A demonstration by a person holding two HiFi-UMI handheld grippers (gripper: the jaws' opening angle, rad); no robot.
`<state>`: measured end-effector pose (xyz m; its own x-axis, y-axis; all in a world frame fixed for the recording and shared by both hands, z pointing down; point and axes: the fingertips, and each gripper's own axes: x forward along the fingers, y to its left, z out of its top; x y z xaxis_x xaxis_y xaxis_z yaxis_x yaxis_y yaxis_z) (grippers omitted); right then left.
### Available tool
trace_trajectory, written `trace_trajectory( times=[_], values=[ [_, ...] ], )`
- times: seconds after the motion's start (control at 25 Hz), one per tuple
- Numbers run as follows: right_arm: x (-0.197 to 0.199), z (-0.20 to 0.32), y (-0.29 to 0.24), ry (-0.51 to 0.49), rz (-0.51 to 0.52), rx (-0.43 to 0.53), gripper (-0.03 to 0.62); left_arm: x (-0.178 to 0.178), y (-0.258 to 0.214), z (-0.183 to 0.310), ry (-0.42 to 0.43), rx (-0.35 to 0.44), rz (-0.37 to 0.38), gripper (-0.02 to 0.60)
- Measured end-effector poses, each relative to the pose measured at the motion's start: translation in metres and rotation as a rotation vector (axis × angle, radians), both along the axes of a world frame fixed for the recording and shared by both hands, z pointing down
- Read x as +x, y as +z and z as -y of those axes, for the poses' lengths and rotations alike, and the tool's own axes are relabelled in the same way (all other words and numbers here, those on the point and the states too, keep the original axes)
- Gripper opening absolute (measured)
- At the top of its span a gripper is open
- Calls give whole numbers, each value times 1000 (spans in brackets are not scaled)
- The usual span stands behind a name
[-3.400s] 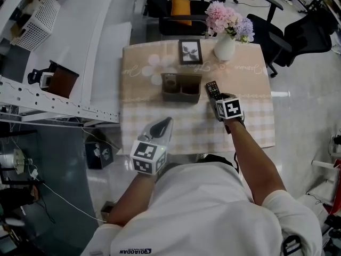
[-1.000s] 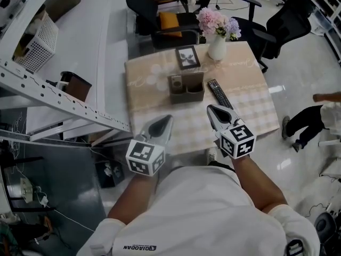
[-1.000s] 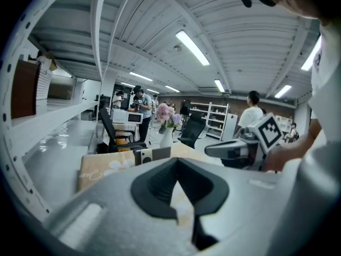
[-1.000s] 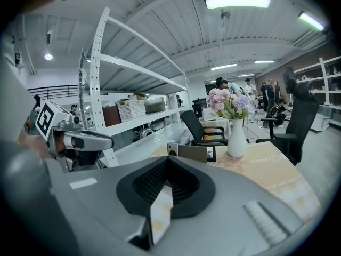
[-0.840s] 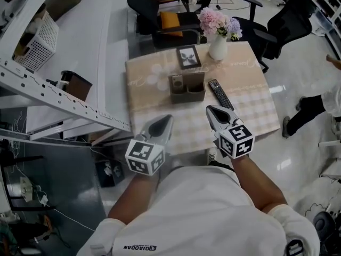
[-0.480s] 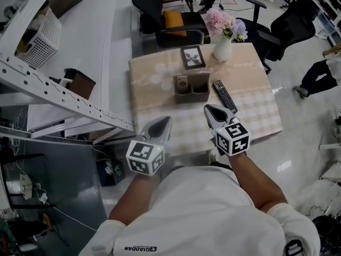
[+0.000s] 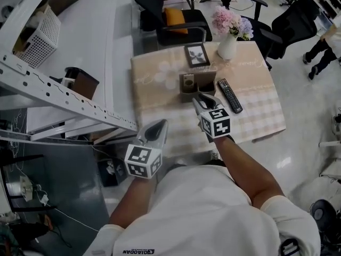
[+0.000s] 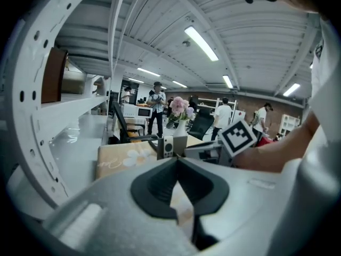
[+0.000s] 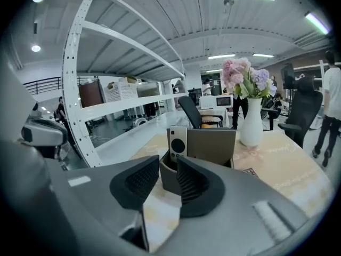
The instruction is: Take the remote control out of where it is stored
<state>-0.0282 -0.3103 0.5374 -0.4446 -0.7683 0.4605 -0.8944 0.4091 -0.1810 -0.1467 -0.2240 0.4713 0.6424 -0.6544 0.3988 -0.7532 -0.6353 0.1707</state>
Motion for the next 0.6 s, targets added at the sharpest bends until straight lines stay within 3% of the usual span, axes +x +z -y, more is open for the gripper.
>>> trace_trajectory(
  times=[0.4, 0.6],
  values=[
    [-12, 58, 38, 164, 0, -81, 229, -24, 7, -8, 18, -10, 13, 3],
    [-16, 74, 48, 201, -44, -94, 247, -27, 10, -16, 30, -20, 12, 3]
  ],
)
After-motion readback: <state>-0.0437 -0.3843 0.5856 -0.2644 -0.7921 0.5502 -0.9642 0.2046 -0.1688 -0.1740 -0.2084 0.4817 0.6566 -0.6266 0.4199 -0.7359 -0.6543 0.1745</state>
